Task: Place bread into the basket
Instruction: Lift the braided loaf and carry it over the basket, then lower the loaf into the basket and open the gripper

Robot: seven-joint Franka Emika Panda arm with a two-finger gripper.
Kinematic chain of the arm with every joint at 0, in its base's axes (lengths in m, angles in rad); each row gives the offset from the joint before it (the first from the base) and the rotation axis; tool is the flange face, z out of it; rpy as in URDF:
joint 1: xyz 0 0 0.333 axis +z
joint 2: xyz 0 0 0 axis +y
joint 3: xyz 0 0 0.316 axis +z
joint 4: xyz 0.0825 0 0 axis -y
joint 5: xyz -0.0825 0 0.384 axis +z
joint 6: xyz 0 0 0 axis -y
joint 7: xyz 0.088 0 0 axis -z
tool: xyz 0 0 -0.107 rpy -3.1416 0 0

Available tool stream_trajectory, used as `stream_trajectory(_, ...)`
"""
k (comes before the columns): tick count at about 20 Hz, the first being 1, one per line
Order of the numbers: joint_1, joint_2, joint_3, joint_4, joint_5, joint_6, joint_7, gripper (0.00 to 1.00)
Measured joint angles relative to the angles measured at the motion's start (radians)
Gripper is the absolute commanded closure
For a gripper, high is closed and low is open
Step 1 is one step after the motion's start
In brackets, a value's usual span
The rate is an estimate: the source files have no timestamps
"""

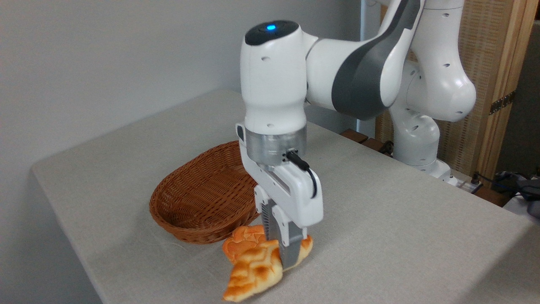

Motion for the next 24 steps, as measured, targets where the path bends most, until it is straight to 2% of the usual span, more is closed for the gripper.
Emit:
stream_trajectory(4, -0.006, -0.005, -0.039, 0.032, -0.077, 0.000, -0.012, 0.64)
stream_trajectory(7, -0.009, -0.012, -0.071, 0.048, -0.113, -0.007, -0.038, 0.64)
stream_trajectory(14, -0.012, -0.021, -0.162, 0.101, -0.118, -0.116, -0.157, 0.64)
stream_trajectory(24, -0.016, -0.028, -0.347, 0.112, -0.118, -0.161, -0.435, 0.59)
